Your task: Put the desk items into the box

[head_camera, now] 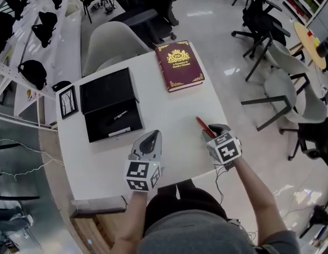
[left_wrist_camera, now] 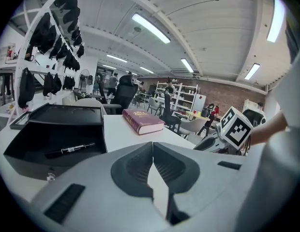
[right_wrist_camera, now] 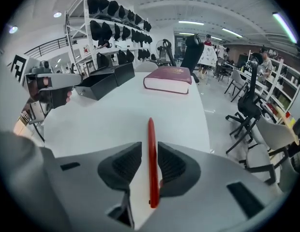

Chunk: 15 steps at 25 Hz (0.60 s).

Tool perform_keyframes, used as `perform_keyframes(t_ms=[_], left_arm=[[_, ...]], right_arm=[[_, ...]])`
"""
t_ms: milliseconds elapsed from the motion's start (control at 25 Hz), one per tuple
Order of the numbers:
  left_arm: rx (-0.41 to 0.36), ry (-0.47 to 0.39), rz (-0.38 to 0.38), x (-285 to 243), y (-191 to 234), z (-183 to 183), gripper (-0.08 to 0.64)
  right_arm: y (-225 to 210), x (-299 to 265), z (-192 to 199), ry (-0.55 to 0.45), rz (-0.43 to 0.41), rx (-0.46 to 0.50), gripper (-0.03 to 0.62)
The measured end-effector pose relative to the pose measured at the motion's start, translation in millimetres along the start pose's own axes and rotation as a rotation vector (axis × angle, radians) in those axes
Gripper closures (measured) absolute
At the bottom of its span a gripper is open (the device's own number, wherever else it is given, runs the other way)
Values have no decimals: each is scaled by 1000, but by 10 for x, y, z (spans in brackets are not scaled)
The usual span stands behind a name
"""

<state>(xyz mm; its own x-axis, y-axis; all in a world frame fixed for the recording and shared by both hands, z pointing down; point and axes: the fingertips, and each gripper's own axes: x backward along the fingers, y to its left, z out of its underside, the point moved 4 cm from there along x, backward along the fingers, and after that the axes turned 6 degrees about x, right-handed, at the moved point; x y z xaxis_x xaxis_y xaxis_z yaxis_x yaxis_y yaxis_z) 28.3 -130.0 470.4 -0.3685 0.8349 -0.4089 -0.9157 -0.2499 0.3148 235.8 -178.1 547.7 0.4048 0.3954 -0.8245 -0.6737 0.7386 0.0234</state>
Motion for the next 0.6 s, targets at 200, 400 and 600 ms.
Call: perform_keyframes(t_ms=[200, 400, 600], left_arm=[[11, 1, -20, 9, 51, 22, 552], [17, 3, -29, 20, 63, 34, 552], [15, 0, -27, 31, 26, 51, 552]], right_arm=[[-10, -50, 27, 37, -3, 8, 491], [3, -57, 9, 68, -11, 8, 503], [-5, -63, 23, 87, -20, -1, 511]])
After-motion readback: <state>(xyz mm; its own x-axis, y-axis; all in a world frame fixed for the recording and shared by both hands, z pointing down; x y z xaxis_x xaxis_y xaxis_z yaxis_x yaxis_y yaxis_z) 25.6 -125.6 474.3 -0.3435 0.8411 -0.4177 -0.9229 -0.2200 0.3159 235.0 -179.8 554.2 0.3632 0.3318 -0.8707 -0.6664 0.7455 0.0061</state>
